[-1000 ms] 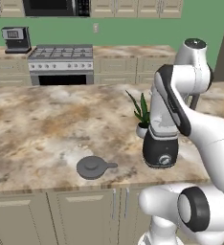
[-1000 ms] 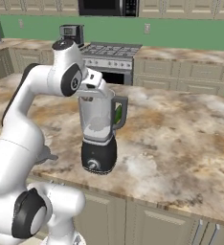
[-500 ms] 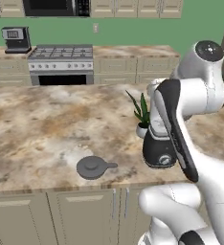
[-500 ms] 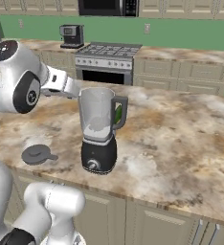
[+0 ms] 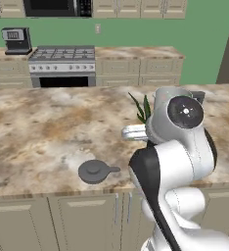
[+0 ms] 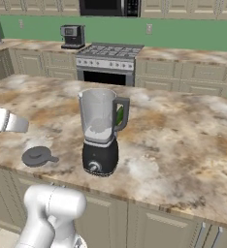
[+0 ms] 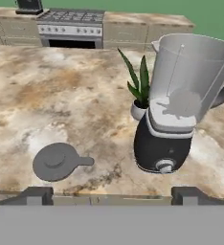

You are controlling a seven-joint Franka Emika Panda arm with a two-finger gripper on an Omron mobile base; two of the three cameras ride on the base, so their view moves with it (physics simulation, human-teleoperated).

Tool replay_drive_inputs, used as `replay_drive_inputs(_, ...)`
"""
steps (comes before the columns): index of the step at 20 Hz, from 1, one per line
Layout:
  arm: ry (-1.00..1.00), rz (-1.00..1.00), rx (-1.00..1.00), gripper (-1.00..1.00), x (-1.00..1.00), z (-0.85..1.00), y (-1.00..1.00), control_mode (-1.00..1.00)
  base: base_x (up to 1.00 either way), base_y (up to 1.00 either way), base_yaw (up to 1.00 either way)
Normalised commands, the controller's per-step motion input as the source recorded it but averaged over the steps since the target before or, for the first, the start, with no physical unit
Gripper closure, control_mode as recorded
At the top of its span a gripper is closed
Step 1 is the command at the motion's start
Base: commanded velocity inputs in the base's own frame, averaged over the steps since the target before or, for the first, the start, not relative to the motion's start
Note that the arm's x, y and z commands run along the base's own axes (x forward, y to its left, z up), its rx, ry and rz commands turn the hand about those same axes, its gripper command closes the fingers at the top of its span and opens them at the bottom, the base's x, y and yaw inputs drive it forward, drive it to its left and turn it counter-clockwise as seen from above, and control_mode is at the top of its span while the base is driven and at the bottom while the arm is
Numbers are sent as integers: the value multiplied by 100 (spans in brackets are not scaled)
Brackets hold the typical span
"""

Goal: Grab the onion and garlic from the fridge, place them in the blender, close the lid, and turn on the blender to create a marinade.

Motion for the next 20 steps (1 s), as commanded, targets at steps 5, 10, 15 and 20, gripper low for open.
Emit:
replay_drive_inputs(5, 65, -9, 0, -100, -2, -100, 90, -100, 0, 0, 0)
replay_drive_inputs(10, 73, -15, 7, -100, 66, -51, 34, -100, 0, 0, 0)
replay_drive_inputs(15, 6, -4, 1, -100, 14, -32, 0, -100, 0, 0, 0)
replay_drive_inputs(20, 6, -17, 13, -100, 46, -62, 0, -100, 0, 0, 0)
